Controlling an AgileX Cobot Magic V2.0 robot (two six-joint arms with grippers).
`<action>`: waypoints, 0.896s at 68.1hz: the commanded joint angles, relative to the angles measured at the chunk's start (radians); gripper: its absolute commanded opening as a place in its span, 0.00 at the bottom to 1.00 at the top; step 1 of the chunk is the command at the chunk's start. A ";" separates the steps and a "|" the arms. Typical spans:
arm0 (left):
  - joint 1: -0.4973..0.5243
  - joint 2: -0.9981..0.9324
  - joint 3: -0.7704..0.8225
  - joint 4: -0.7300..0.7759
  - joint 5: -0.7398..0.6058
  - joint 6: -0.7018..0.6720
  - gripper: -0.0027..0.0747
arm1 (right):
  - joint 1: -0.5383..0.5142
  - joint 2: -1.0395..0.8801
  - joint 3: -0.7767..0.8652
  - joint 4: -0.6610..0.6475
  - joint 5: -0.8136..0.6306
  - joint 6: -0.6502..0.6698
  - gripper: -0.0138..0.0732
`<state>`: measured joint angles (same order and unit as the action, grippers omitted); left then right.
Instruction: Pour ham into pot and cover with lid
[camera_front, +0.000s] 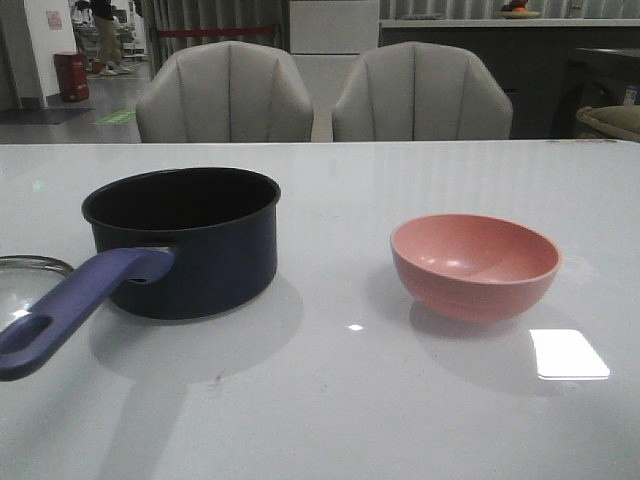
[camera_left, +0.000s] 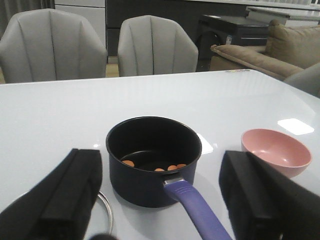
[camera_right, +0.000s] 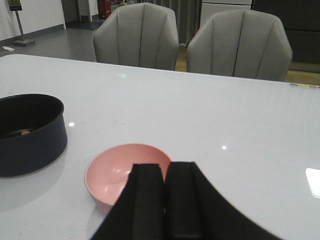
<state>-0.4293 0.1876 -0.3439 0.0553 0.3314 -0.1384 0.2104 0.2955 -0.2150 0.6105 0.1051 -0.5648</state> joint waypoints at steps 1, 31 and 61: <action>-0.005 0.049 -0.092 0.061 -0.024 -0.008 0.74 | 0.002 0.009 -0.028 0.010 -0.077 -0.007 0.30; 0.052 0.530 -0.403 0.449 0.148 -0.382 0.83 | 0.002 0.009 -0.028 0.010 -0.077 -0.007 0.30; 0.415 1.159 -0.693 -0.097 0.407 -0.032 0.83 | 0.002 0.009 -0.028 0.010 -0.076 -0.007 0.30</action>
<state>-0.0698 1.2554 -0.9329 0.1373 0.6759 -0.3479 0.2104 0.2955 -0.2150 0.6109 0.0999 -0.5648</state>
